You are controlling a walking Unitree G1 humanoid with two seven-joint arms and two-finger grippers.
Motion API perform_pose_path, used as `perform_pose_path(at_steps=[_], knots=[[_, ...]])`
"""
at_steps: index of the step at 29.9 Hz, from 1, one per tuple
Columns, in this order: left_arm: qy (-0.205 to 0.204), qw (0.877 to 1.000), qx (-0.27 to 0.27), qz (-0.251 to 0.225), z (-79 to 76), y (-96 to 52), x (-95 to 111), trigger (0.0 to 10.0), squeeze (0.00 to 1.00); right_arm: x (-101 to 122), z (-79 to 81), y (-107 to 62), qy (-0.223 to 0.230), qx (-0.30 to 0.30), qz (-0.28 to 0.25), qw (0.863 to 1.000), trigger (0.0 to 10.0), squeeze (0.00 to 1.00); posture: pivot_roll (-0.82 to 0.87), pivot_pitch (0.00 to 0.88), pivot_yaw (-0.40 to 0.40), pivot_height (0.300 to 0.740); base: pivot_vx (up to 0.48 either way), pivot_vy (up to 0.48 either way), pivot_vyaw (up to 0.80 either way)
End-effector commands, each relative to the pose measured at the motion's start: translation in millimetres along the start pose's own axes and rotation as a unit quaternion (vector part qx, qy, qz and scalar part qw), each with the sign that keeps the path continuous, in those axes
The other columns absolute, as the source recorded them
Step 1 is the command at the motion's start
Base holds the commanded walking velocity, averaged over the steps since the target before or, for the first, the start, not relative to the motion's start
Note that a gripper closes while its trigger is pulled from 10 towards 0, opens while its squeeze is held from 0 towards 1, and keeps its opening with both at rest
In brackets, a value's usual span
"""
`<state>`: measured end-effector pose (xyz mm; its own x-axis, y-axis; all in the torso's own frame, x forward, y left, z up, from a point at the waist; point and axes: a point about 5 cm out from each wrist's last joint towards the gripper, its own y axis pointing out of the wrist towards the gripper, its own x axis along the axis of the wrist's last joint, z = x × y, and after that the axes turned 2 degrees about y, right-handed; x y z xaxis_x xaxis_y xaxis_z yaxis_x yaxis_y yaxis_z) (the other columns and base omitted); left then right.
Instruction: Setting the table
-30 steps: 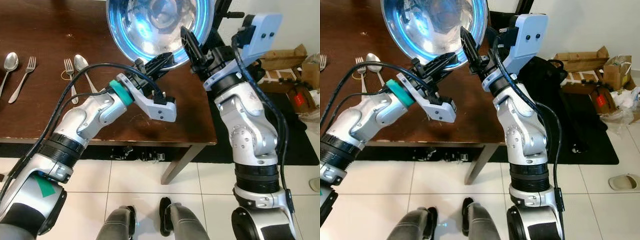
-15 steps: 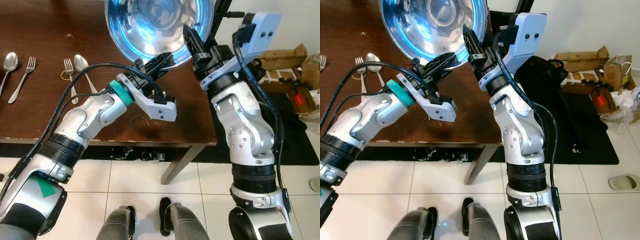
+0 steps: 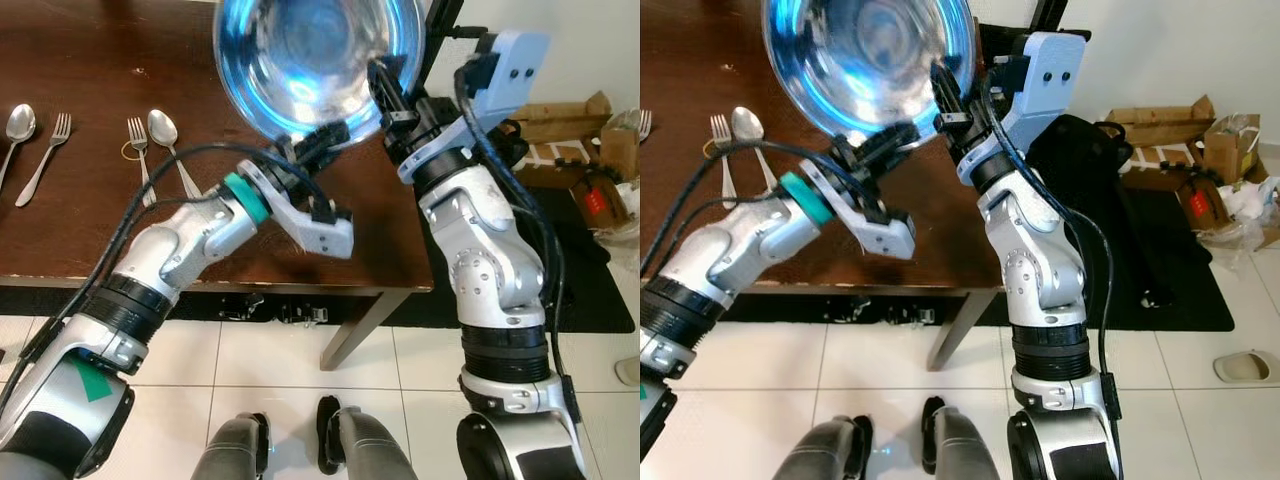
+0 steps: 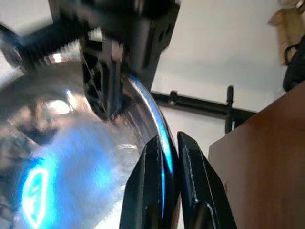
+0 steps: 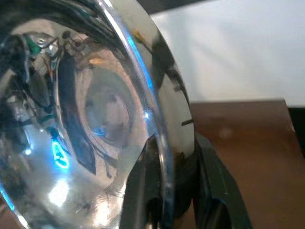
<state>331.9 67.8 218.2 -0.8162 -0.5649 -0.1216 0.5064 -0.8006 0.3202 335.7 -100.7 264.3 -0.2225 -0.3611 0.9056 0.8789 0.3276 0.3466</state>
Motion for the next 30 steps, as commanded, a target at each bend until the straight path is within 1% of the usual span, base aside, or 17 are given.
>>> perform_pose_path(at_steps=[1,3,7,11,13,14,15,16,17,18,23,24,25,26,27,30], knots=[[0.007,0.996,0.048,-0.075,13.8,12.7,20.4,10.0,0.0,-15.5,-19.8,-3.9,-0.006,-0.055,0.046,0.997,0.0,0.0,0.05,0.07,-0.063,0.74,0.0,0.0,0.0],[0.017,0.996,0.047,-0.079,13.7,15.3,19.0,10.0,0.0,-17.8,-22.8,-3.9,0.0,-0.069,0.052,0.996,0.0,0.0,0.05,0.069,-0.059,0.74,0.0,0.0,0.0],[0.021,0.996,0.051,-0.068,15.3,16.3,13.9,10.0,0.0,-16.9,-25.2,-4.2,0.001,-0.08,0.048,0.996,0.0,0.0,0.05,0.073,-0.057,0.74,0.0,0.0,0.0],[0.025,0.996,0.052,-0.061,14.8,16.0,10.4,10.0,0.0,-13.3,-21.5,-3.6,-0.001,-0.061,0.038,0.997,0.0,0.0,0.05,0.078,-0.059,0.74,0.0,0.0,0.0],[0.025,0.996,0.052,-0.061,14.8,16.0,10.4,10.0,0.0,-13.3,-21.5,-3.6,-0.001,-0.061,0.038,0.997,0.0,0.0,0.05,0.078,-0.059,0.74,0.0,0.0,0.0],[0.025,0.996,0.053,-0.06,14.6,16.0,9.7,10.0,0.0,-12.1,-19.5,-3.0,-0.006,-0.054,0.036,0.998,8.9,0.0,0.05,0.079,-0.06,0.74,0.0,0.0,0.0],[0.025,0.996,0.054,-0.059,14.3,16.0,9.2,10.0,0.0,-11.3,-18.4,-2.5,-0.01,-0.051,0.035,0.998,10.0,0.0,0.05,0.079,-0.06,0.74,0.0,0.0,0.0],[0.025,0.996,0.055,-0.059,14.0,15.9,9.0,10.0,0.0,-10.9,-17.8,-2.2,-0.012,-0.049,0.035,0.998,10.0,0.07,0.05,0.08,-0.062,0.74,0.0,0.0,0.0],[0.025,0.996,0.055,-0.059,14.0,15.9,9.0,10.0,0.0,-10.9,-17.8,-2.2,-0.012,-0.049,0.035,0.998,10.0,0.07,0.05,0.08,-0.062,0.74,0.0,0.0,0.0],[0.024,0.996,0.055,-0.06,13.7,15.8,9.3,10.0,0.0,-10.8,-18.0,-1.9,-0.013,-0.049,0.035,0.998,10.0,1.0,0.05,0.081,-0.062,0.74,0.0,0.0,0.0],[0.024,0.996,0.059,-0.06,13.6,16.4,9.5,10.0,0.0,-9.5,-17.2,-1.4,-0.011,-0.046,0.032,0.998,10.0,1.0,0.05,0.084,-0.063,0.74,0.0,0.0,0.0],[0.023,0.996,0.06,-0.06,13.9,16.9,9.5,10.0,0.0,-8.8,-16.5,-1.4,-0.013,-0.045,0.03,0.998,10.0,0.0,0.05,0.086,-0.064,0.74,0.0,0.0,0.0],[0.023,0.996,0.061,-0.06,14.1,17.3,9.5,10.0,0.0,-8.3,-15.9,-1.5,-0.011,-0.043,0.029,0.999,3.3,0.0,0.05,0.086,-0.064,0.74,0.0,0.0,0.0],[0.023,0.996,0.061,-0.06,14.1,17.3,9.5,10.0,0.0,-8.3,-15.9,-1.5,-0.011,-0.043,0.029,0.999,3.3,0.0,0.05,0.086,-0.064,0.74,0.0,0.0,0.0],[0.023,0.996,0.062,-0.061,14.1,17.6,9.6,10.0,0.0,-7.6,-15.7,-1.5,-0.01,-0.042,0.026,0.999,0.0,0.0,0.05,0.087,-0.066,0.74,0.0,0.0,0.0],[0.022,0.996,0.062,-0.062,14.0,18.0,9.9,10.0,0.0,-6.5,-16.3,-1.7,-0.005,-0.044,0.022,0.999,0.0,0.0,0.05,0.088,-0.066,0.74,0.0,0.0,0.0]])
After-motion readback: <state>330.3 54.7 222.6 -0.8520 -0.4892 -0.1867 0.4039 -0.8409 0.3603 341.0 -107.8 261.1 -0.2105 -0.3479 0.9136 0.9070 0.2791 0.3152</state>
